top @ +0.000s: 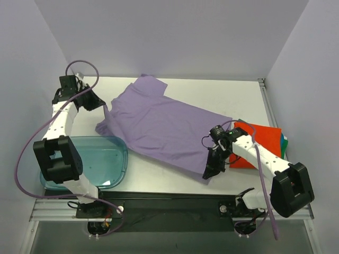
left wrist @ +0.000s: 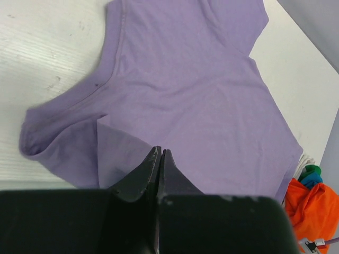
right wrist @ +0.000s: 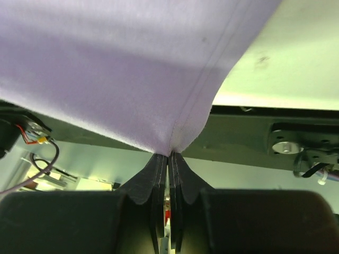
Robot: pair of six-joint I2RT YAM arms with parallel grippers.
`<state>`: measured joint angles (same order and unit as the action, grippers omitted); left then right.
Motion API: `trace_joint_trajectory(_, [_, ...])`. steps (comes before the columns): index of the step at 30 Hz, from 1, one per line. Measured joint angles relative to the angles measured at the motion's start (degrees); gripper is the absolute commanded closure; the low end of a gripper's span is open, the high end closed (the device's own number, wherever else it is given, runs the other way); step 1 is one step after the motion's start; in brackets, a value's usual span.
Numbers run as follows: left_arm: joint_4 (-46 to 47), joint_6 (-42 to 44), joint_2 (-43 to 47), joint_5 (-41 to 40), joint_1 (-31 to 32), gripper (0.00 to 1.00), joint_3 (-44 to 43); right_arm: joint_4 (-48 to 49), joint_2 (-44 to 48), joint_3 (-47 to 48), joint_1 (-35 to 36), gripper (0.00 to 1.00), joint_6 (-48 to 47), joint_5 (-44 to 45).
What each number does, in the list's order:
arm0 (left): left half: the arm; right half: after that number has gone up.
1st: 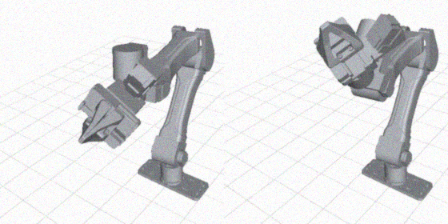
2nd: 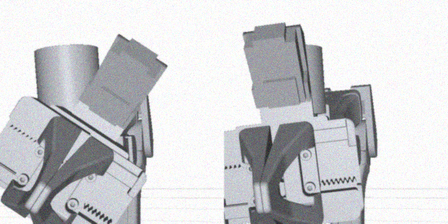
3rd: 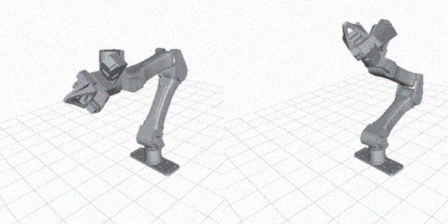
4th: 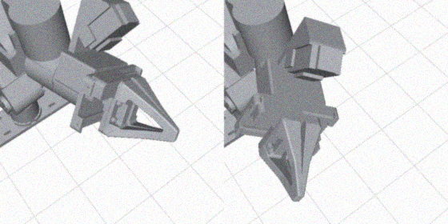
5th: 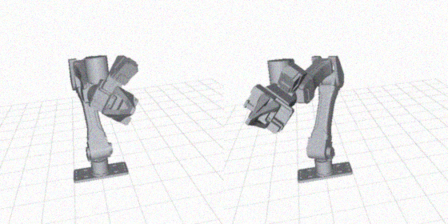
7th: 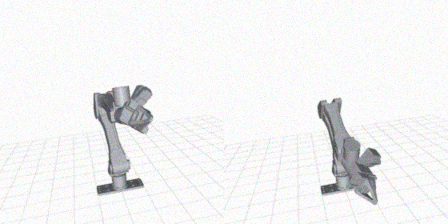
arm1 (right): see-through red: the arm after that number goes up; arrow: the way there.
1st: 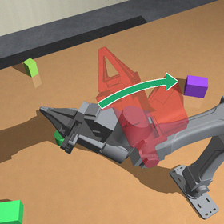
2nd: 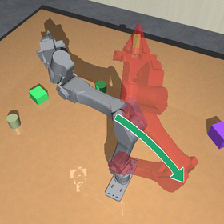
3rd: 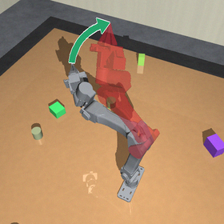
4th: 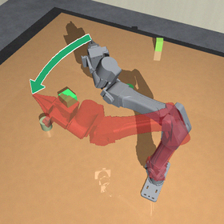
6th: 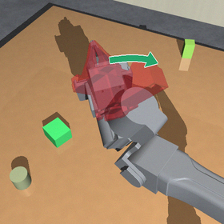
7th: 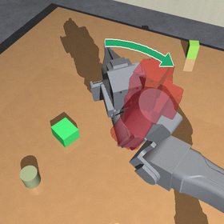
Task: Fold and stack the t-shirts
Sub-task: Fold the flattened tshirt in 1/3 of the way
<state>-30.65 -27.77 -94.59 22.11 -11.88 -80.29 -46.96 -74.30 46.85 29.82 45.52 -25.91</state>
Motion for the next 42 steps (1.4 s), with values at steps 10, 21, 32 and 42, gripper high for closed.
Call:
trace_joint_trajectory(10, [-0.74, -2.32, -9.53, -3.32, 5.55, 1.00, -12.09, -3.80, -5.90, 5.49, -14.64, 1.00, -10.80, -0.17])
trace_joint_trajectory(21, [-2.49, -3.37, -21.62, -3.93, 8.68, 1.00, -24.28, -6.34, -13.18, 9.25, -23.65, 1.00, -18.29, -0.09])
trace_joint_trajectory(32, [-7.41, -3.30, -29.81, -6.93, 10.64, 0.98, -36.87, -6.82, -20.13, 13.03, -27.04, 1.00, -21.86, 0.92])
trace_joint_trajectory(42, [-8.07, -3.76, -38.27, -5.55, 12.37, 0.49, -42.99, -7.48, -24.48, 19.30, -28.37, 0.57, -21.66, 4.48])
